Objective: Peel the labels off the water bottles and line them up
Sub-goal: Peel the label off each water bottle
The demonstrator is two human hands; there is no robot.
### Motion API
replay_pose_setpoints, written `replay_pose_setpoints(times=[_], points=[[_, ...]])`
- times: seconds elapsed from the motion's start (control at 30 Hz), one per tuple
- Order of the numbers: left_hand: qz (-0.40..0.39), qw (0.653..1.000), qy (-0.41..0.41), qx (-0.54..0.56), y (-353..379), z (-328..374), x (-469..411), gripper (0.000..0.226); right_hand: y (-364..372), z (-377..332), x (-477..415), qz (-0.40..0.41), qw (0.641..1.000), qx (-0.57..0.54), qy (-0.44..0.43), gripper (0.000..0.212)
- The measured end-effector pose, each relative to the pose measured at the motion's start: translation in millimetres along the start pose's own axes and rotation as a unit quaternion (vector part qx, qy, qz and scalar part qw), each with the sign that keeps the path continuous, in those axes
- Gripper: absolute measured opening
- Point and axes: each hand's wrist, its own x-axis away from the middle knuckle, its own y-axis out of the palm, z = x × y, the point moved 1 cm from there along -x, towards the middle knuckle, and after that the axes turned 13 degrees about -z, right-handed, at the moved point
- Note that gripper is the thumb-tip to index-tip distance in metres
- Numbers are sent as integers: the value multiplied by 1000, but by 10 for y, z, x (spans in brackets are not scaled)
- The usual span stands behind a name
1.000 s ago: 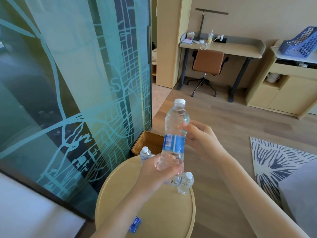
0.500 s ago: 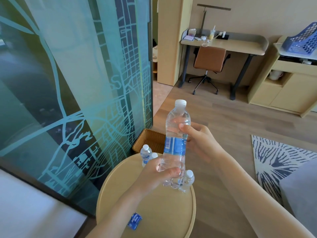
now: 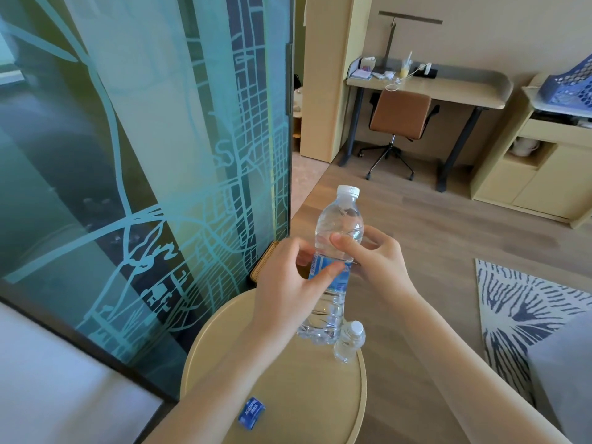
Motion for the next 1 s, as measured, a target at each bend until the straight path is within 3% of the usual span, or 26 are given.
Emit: replay_pose_setpoints(times=[0.2, 0.33, 0.4, 0.6, 0.8, 1.0], points=[[15, 1000, 10, 12, 4, -36, -14, 29, 32, -1, 60, 13, 999, -50, 2, 25], [12, 999, 33, -37, -8, -78, -4, 15, 35, 25, 53, 40, 999, -36, 2, 30], [22, 996, 45, -80, 8, -86, 1, 21, 36, 44, 43, 54, 998, -18, -6, 30], [117, 973, 69, -188, 169, -58, 9, 19, 53, 138, 23, 107, 994, 28, -10, 35], [119, 973, 72, -183, 213, -103, 28, 32, 46, 182, 30, 125, 991, 43, -5, 33], [71, 994, 0, -82, 164, -48, 47, 17, 32, 161, 66, 126, 992, 18, -3, 32]])
